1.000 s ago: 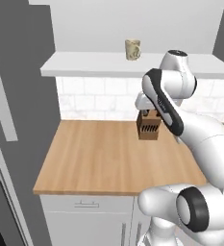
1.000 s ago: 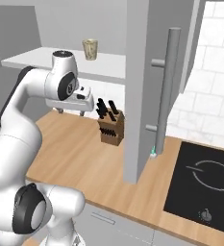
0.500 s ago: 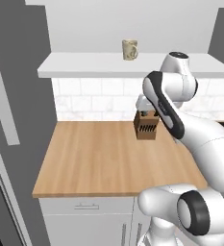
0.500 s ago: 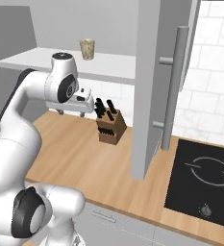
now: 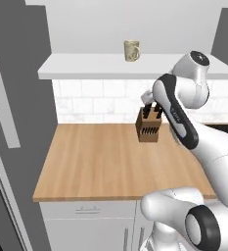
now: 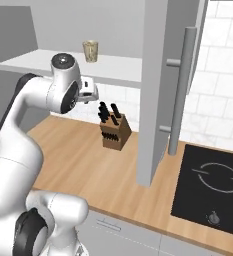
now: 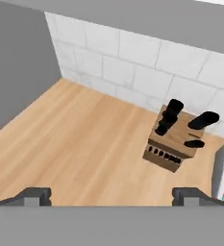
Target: Gather all objects into one cabinet and sort the glasses and bowls to opposite sides.
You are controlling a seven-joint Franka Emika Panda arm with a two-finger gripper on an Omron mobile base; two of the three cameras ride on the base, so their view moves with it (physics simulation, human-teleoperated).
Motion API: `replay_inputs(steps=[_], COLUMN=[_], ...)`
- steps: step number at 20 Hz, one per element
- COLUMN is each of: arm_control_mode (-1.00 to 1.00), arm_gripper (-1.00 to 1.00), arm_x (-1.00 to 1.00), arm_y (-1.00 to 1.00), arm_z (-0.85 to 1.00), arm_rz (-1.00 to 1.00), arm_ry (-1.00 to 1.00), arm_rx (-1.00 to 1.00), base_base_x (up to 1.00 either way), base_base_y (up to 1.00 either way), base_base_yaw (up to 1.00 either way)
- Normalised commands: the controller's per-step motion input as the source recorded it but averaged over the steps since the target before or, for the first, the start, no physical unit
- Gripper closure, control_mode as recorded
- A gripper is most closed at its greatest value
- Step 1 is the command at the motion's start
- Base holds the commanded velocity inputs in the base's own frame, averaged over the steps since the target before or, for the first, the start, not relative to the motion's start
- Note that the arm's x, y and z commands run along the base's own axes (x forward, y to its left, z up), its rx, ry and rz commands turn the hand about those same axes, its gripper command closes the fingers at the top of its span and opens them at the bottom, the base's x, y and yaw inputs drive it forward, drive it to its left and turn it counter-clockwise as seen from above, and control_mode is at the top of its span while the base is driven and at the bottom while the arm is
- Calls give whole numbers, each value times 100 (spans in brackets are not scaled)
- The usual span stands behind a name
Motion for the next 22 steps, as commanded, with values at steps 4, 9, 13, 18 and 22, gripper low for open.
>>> replay_inputs(steps=[4, 9, 13, 18, 22], arm_control_mode=[-100, -100, -100, -100, -100], arm_gripper=[-100, -100, -100, -100, -100], arm_x=[66, 67, 83, 14, 50], arm_y=[0, 0, 0, 0, 0], arm_z=[90, 100, 51, 4, 88], arm_rz=[12, 2, 0, 0, -3], arm_ry=[-40, -30, -5, 3, 0], arm_rx=[0, 0, 2, 0, 0], base_base_x=[0, 0, 0, 0, 0], base_base_y=[0, 0, 0, 0, 0], base_base_yaw=[0, 0, 0, 0, 0])
